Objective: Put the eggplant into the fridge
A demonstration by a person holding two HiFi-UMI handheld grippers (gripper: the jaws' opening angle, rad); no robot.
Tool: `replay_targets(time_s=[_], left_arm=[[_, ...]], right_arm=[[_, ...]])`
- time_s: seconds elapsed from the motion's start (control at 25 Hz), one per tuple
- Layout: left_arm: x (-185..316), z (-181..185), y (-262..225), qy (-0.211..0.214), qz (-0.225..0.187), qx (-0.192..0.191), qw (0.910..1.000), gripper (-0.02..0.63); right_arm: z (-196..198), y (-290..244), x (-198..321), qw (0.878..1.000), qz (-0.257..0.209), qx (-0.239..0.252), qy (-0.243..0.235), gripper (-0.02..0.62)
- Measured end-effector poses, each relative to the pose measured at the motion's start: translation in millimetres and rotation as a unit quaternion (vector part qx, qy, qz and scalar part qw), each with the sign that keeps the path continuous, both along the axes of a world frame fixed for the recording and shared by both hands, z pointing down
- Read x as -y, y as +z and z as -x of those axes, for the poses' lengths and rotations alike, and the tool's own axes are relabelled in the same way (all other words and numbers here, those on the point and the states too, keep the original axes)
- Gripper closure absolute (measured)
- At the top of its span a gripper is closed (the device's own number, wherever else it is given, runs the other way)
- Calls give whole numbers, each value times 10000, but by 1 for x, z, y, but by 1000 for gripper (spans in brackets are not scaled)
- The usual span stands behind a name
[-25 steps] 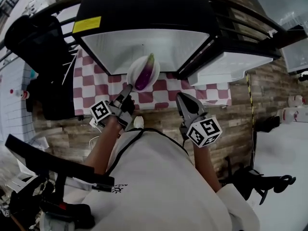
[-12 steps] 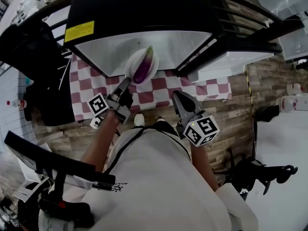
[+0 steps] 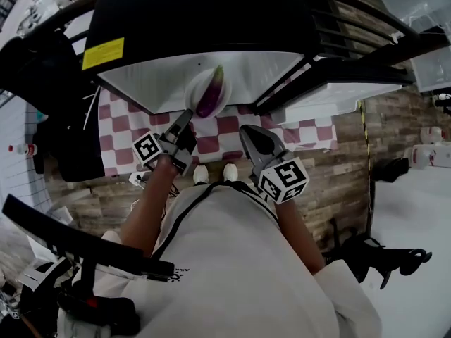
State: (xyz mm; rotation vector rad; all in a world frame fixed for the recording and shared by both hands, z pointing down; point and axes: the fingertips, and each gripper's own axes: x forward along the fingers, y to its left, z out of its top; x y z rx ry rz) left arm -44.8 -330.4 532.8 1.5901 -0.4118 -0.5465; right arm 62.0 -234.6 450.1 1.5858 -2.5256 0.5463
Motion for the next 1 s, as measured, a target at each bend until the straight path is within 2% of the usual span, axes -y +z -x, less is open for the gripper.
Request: replay_targets(time_s=[0.2,0.4,0.68,0.8,1.0], left_arm=[[13,-17,16,7,-24,63,10000,571],[26,-31,33,65,-26,176,9998,569],[36,-45,47,105,5,91,9999,569],[41,-44,68,95,61,257,9996,569],[50,-53,68,116,55,134,9998,569]], right_arm=[[-5,20,15,9998,186,75,-36,589],[-2,32,27,9993,283,-53,-223,589],[-2,45,33,9987,433,-84,-257,589],[-4,49,30,9982,523,-125,-250,589],[-13,54,30,9979,622,-157,-136,589]])
